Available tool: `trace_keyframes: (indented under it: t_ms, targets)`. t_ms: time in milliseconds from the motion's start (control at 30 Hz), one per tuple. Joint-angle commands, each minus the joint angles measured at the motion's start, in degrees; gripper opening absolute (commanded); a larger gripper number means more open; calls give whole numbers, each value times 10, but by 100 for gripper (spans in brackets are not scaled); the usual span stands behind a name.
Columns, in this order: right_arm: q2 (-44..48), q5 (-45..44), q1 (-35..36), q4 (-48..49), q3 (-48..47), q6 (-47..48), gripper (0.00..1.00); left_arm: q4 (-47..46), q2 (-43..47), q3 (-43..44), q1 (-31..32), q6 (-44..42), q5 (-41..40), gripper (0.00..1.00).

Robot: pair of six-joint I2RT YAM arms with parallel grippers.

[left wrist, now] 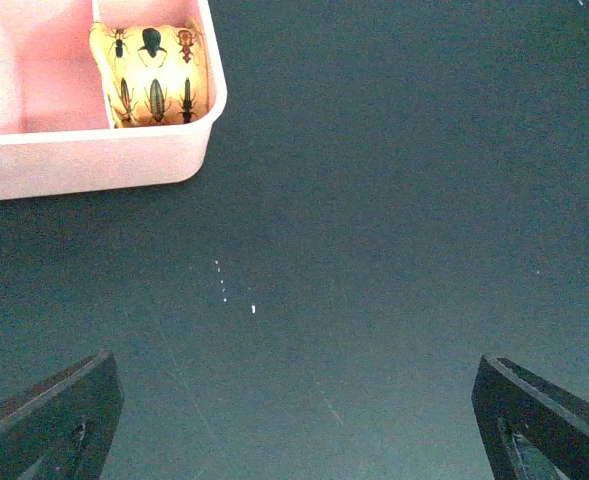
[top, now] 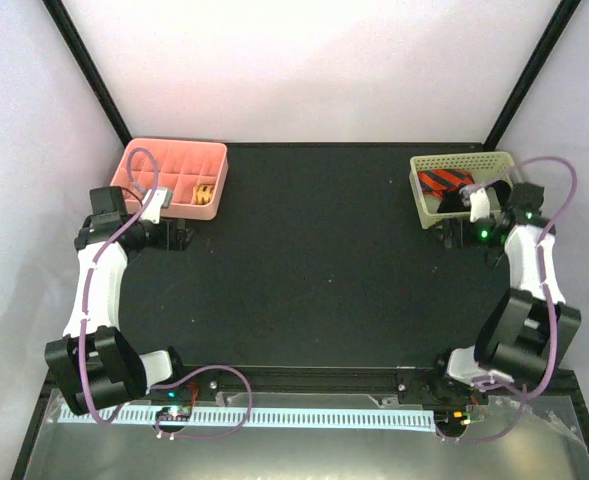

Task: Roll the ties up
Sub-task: Pick up the tie from the storage box.

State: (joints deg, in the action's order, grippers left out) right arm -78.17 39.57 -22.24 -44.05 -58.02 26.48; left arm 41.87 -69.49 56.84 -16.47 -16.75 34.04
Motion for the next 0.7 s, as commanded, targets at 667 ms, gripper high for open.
trace_keyframes:
  t_ms: [667]
  targets:
    - [-430, -317, 69, -59, -459, 125, 100, -57, -15, 46, 16, 34, 51, 99]
